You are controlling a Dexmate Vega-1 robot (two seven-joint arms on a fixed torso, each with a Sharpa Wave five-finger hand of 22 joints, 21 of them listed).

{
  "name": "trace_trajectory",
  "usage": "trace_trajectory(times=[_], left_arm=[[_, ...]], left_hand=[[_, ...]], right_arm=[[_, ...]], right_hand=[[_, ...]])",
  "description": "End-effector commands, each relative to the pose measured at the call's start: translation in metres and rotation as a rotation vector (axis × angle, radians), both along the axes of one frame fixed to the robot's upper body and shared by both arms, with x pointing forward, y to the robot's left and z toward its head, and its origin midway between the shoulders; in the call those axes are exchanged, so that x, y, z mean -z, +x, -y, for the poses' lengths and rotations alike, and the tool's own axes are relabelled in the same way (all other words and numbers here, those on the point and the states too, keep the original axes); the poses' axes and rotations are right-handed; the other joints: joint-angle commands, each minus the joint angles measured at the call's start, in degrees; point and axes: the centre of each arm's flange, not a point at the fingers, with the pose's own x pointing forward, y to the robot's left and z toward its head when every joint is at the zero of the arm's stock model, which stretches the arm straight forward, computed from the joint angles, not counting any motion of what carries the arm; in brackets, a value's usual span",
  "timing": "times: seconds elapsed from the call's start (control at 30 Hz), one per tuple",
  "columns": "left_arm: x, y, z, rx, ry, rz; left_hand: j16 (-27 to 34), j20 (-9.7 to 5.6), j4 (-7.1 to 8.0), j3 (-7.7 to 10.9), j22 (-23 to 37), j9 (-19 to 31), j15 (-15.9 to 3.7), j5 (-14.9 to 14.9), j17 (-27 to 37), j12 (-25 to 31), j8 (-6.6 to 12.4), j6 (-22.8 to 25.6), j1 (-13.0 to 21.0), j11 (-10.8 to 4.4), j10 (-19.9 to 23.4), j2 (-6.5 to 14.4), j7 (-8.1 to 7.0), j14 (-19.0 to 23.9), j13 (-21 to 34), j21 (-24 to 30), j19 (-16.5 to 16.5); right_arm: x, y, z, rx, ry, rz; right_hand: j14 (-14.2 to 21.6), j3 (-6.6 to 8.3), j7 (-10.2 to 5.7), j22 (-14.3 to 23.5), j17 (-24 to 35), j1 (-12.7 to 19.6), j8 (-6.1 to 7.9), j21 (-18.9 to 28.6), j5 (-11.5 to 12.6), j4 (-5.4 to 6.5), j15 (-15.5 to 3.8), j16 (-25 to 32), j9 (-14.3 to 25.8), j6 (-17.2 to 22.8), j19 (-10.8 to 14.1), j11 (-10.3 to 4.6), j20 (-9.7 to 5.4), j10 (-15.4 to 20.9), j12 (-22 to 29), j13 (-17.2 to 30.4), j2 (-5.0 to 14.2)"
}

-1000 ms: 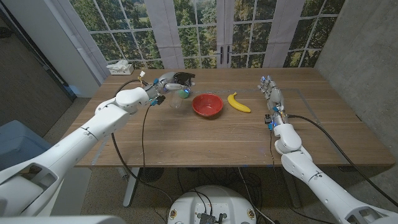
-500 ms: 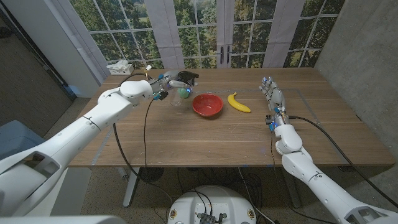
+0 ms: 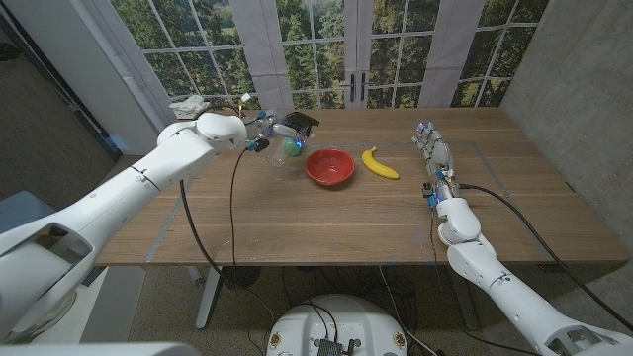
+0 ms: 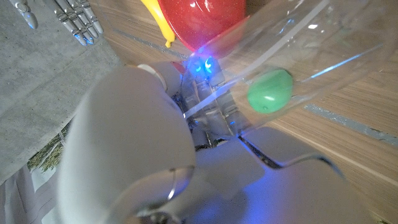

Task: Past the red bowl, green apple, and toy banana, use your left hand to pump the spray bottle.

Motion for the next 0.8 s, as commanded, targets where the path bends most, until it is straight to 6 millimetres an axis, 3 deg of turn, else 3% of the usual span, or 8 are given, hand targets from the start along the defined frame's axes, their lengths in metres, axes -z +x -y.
trace_trajectory(times=[0.03,0.23,0.53,0.6,0.67,0.73,0.77,0.8], left_arm=[[-0.009,-0.004,0.005,-0.079,0.077,-0.030],[-0.008,-0.008,0.008,-0.112,0.054,-0.038],[-0.005,-0.013,0.010,-0.169,-0.025,-0.028],[-0.004,-0.014,0.011,-0.191,-0.037,-0.034],[-0.005,-0.015,0.013,-0.193,-0.032,-0.035],[-0.004,-0.016,0.014,-0.209,-0.052,-0.048],[-0.006,-0.016,0.015,-0.202,-0.024,-0.051],[-0.006,-0.016,0.016,-0.200,-0.022,-0.050]], left_hand=[[12.54,0.01,-0.43,0.19,0.15,0.11,-7.77,-0.22,20.06,0.45,-0.08,0.62,14.01,0.34,0.20,13.39,0.17,0.58,-0.08,0.52,0.57],[13.13,0.00,-0.28,0.07,0.39,0.12,-7.18,-0.35,20.21,0.82,0.07,1.16,14.12,0.11,0.25,13.63,-0.21,0.31,0.07,0.98,0.60],[16.95,-0.89,-0.53,-0.88,2.17,2.92,-6.56,-1.18,22.55,3.77,2.83,5.00,15.12,-0.03,-0.45,13.52,-1.82,-0.44,3.58,4.44,1.46],[17.68,-1.03,-0.43,-0.77,2.52,4.70,-6.46,-1.37,22.58,4.99,4.55,6.23,15.56,-0.13,-0.74,13.54,-2.62,-0.83,5.31,5.16,1.46],[19.83,-0.98,-0.20,-0.62,2.99,8.63,-6.03,-1.76,24.18,5.61,7.77,6.53,16.00,-1.13,-0.57,13.52,-4.21,-1.15,5.93,6.16,1.31],[20.64,-0.91,-0.05,-0.63,3.38,11.85,-5.81,-2.01,24.82,5.71,10.19,6.20,16.20,-1.74,-0.34,13.46,-4.78,-1.87,5.77,7.05,1.34],[21.10,-0.86,0.06,-0.48,3.62,15.60,-5.60,-2.22,24.51,6.07,13.25,6.55,16.45,-2.37,0.05,13.54,-4.51,-1.90,5.91,7.66,1.11],[21.29,-0.81,0.14,-0.42,3.66,17.13,-5.54,-2.31,24.50,6.21,14.40,6.47,16.49,-2.65,0.06,13.53,-4.82,-2.11,6.06,7.81,0.93]], right_arm=[[-0.001,0.001,0.000,0.008,-0.006,0.004],[-0.002,0.002,0.000,0.012,-0.008,0.004],[-0.001,0.004,0.002,0.018,-0.005,-0.008],[0.000,0.004,0.003,0.022,-0.004,-0.008],[0.000,0.004,0.004,0.022,-0.001,-0.010],[0.000,0.004,0.004,0.021,-0.004,-0.011],[0.000,0.004,0.005,0.021,-0.001,-0.011],[0.000,0.004,0.005,0.026,-0.004,-0.011]], right_hand=[[0.35,0.10,0.11,0.31,0.02,-0.58,0.14,-0.32,-0.07,-0.44,-0.16,0.19,0.12,0.43,0.47,0.00,-0.20,0.50,-0.10,-0.03,0.60],[0.33,0.13,0.13,0.31,0.00,-0.59,0.14,-0.37,-0.07,-0.48,-0.13,0.18,0.12,0.44,0.51,-0.02,-0.21,0.49,-0.11,-0.03,0.60],[0.27,0.17,0.11,0.32,-0.05,-0.64,0.15,-0.47,-0.08,-0.52,-0.28,0.15,0.12,0.48,0.52,-0.04,-0.18,0.50,-0.12,-0.03,0.60],[0.27,0.18,0.15,0.32,-0.06,-0.65,0.16,-0.50,-0.08,-0.54,-0.24,0.15,0.12,0.52,0.51,-0.10,-0.19,0.55,-0.10,-0.03,0.60],[0.31,0.19,0.23,0.32,-0.06,-0.66,0.18,-0.51,-0.08,-0.54,-0.21,0.17,0.12,0.57,0.52,-0.09,-0.17,0.56,-0.10,-0.03,0.60],[0.30,0.19,0.29,0.32,-0.07,-0.68,0.19,-0.52,-0.08,-0.54,-0.21,0.17,0.12,0.59,0.52,-0.05,-0.17,0.56,-0.10,-0.03,0.60],[0.28,0.18,0.33,0.32,-0.07,-0.69,0.18,-0.52,-0.08,-0.53,-0.28,0.16,0.12,0.58,0.52,-0.06,-0.16,0.56,-0.10,-0.03,0.60],[0.29,0.18,0.34,0.32,-0.07,-0.71,0.18,-0.54,-0.08,-0.53,-0.16,0.16,0.12,0.59,0.52,-0.03,-0.17,0.60,-0.09,-0.03,0.59]])
